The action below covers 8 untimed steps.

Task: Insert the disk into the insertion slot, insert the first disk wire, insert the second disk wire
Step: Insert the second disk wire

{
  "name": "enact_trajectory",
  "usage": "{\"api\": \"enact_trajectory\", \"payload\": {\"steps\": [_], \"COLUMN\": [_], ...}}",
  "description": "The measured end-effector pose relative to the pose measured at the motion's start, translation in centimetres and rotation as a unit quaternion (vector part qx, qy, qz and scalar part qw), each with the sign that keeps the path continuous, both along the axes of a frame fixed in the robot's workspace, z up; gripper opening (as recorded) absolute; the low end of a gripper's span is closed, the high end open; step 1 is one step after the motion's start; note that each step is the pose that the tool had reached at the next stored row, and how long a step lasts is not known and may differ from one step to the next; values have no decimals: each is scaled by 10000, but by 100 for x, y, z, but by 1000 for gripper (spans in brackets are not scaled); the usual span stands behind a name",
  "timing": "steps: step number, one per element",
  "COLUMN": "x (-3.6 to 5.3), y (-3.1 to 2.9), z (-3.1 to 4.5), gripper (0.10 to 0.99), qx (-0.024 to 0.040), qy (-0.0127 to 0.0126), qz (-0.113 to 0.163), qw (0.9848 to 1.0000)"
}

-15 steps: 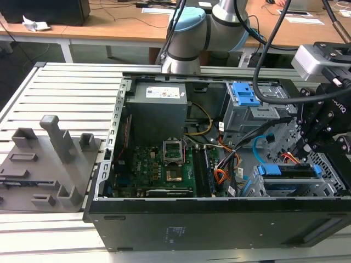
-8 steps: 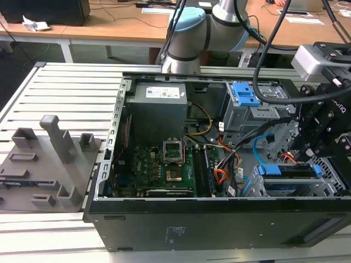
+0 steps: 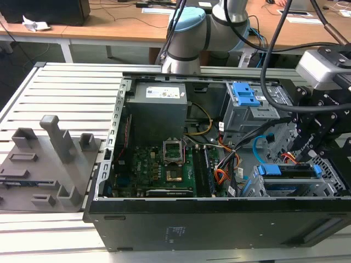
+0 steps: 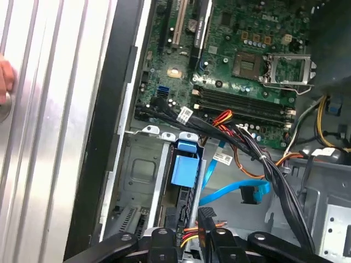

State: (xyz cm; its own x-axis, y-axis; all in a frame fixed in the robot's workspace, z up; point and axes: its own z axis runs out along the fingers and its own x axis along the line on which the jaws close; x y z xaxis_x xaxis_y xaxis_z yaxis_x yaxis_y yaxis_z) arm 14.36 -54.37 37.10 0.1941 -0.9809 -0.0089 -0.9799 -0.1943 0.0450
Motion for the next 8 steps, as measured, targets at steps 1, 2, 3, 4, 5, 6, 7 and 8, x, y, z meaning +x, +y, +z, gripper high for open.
{"api": "enact_trajectory", "payload": {"steps": [1,2,3,4,5,6,7,8], "x": [0,0,0,0,0,0,0,0], "y": [0,0,0,0,0,0,0,0], "z": [0,0,0,0,0,0,0,0], "gripper": [302,302,302,302,302,302,302,302], "qx": [0,0,0,0,0,0,0,0], "qy": [0,0,0,0,0,0,0,0], "qz": [147,235,313,614,771,953,1124,1313], "qw": [9999,9997,9995,9981,9970,9954,9937,9913]}}
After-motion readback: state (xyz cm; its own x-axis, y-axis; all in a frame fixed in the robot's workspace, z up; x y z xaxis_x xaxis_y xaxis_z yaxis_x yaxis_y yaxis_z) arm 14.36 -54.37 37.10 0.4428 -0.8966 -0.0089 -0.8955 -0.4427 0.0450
